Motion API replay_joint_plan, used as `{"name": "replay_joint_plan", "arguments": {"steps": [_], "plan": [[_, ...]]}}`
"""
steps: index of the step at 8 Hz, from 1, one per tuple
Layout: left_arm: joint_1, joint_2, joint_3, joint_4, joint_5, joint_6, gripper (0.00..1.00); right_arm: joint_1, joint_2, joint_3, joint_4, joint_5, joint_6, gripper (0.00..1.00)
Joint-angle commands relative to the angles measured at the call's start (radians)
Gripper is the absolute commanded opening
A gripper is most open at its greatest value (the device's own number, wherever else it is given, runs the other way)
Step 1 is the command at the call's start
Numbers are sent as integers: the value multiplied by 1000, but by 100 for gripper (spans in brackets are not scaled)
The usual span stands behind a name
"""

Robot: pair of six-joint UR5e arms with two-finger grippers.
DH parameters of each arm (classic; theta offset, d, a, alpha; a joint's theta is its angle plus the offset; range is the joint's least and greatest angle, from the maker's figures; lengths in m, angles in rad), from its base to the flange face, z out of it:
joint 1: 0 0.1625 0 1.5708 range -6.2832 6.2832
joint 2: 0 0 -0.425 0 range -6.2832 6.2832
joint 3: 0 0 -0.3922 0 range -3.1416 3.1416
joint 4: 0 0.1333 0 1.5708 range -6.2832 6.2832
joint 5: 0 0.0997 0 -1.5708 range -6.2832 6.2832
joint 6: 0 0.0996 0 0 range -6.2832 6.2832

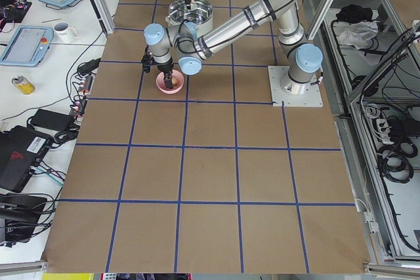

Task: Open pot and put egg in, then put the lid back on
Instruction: 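Grasp the lid knob with the right gripper while the left gripper grasps the egg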

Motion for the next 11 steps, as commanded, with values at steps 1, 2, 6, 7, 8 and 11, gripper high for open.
{"name": "replay_joint_plan", "arguments": {"steps": [1,2,6,7,8,11], "plan": [[0,-5,-13,2,-6,-24,99,0,-6,6,16,1,0,49],[-2,-5,-19,2,-7,-26,99,0,-6,4,15,1,-1,31],[-7,-17,-50,25,-6,-26,94,-4,-14,-12,13,1,-15,0],[-7,-25,-50,44,-7,-26,94,-14,-40,-23,18,1,-21,0],[-7,-35,-49,62,-7,-26,94,-18,-89,-26,56,-1,-36,0],[-7,-37,-47,68,-23,-30,96,-137,-157,-25,110,-21,-258,0]]}}
